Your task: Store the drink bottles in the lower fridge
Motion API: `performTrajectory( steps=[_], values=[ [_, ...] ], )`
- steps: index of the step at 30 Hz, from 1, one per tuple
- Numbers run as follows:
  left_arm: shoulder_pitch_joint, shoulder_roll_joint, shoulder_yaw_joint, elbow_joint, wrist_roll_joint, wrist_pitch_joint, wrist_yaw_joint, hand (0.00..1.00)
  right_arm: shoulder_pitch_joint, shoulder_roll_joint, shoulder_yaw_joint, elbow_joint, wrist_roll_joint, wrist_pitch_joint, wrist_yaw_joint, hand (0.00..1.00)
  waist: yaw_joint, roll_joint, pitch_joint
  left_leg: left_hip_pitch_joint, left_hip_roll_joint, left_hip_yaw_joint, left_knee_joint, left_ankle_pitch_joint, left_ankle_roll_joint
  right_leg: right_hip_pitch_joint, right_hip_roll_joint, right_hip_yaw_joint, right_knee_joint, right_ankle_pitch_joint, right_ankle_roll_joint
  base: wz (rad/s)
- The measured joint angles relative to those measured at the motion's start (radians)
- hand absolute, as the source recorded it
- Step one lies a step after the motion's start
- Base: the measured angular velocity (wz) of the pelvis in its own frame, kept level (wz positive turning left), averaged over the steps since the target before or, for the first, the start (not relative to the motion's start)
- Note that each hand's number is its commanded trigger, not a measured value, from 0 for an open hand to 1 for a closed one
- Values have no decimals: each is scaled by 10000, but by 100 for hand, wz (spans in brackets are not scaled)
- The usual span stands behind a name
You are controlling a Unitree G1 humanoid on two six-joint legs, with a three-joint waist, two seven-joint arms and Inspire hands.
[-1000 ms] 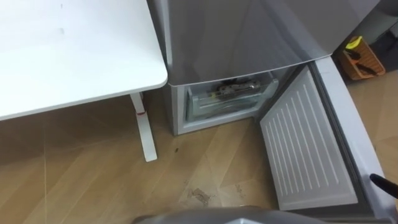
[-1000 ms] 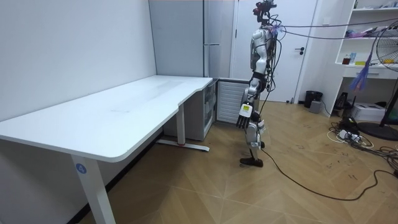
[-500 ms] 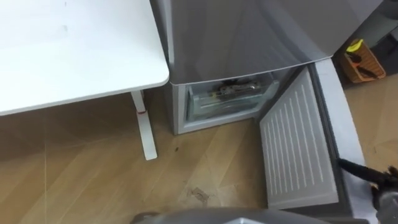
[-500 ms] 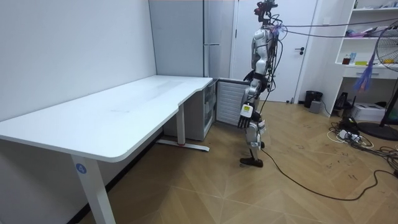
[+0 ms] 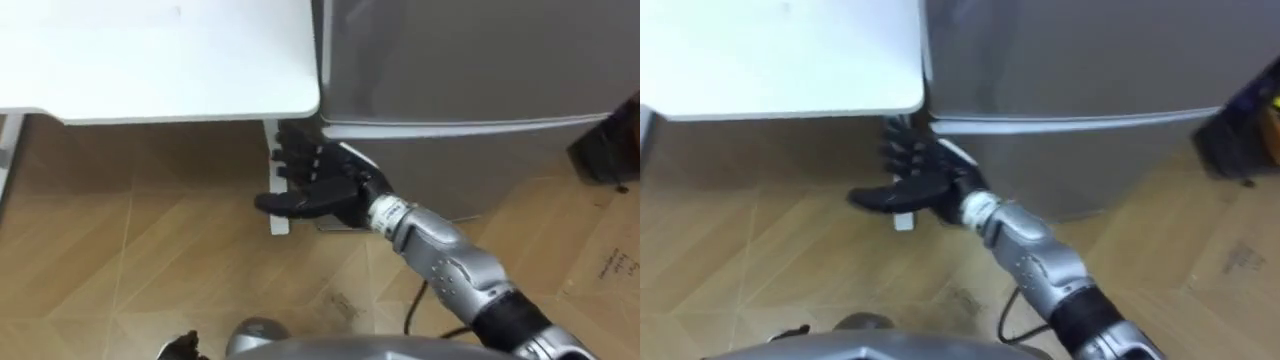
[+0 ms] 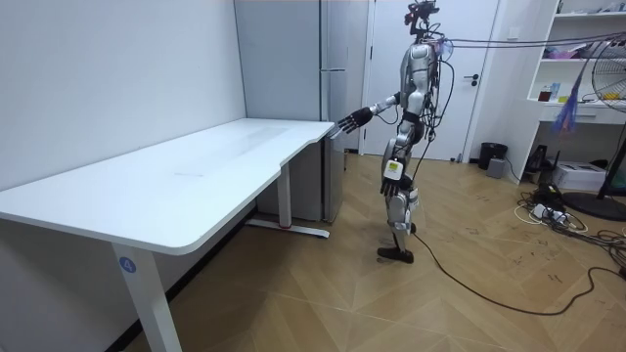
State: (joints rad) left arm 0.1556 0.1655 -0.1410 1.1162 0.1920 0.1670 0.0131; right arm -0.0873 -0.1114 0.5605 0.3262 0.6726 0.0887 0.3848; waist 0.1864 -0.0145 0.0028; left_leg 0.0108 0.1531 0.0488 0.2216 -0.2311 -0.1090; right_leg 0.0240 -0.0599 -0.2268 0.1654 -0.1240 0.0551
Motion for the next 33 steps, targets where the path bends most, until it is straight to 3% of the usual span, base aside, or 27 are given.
performTrajectory(
  steps=[6,8,16,19,26,33],
  values=[
    [326,-19,26,-26,-9,263,-43,0,87,-403,-119,544,-70,791,505,0,39,-221,16,-78,-20,-97,87,10,3,220,-16,-257,-139,-46,72,22],
    [331,-25,25,-74,-15,278,-41,0,121,-488,-343,545,-67,841,534,0,26,-229,33,-57,-26,-95,106,10,3,271,-16,-294,-152,-46,72,6],
    [337,-80,45,-161,-24,393,48,0,179,-548,-751,1464,-562,837,548,0,20,-189,59,1,-27,59,6,10,5,294,-44,-498,-159,-46,72,-1],
    [449,-96,169,-189,-22,465,52,0,530,-588,-1038,2156,-1180,846,532,0,-141,-193,56,-21,-34,49,-9,11,7,308,-46,-491,-173,-47,72,1],
    [826,-76,787,-383,-13,577,-24,0,1461,-729,-2632,5521,-2443,561,258,0,-632,-353,-64,-34,-127,-40,4,30,39,516,-108,-503,-329,-92,138,11],
    [873,20,1405,-203,-9,315,-51,0,1636,-753,-3812,8994,-2504,220,-470,0,-831,-370,-35,56,-128,-70,64,30,39,688,-112,-460,-342,-137,162,3]
  ],
)
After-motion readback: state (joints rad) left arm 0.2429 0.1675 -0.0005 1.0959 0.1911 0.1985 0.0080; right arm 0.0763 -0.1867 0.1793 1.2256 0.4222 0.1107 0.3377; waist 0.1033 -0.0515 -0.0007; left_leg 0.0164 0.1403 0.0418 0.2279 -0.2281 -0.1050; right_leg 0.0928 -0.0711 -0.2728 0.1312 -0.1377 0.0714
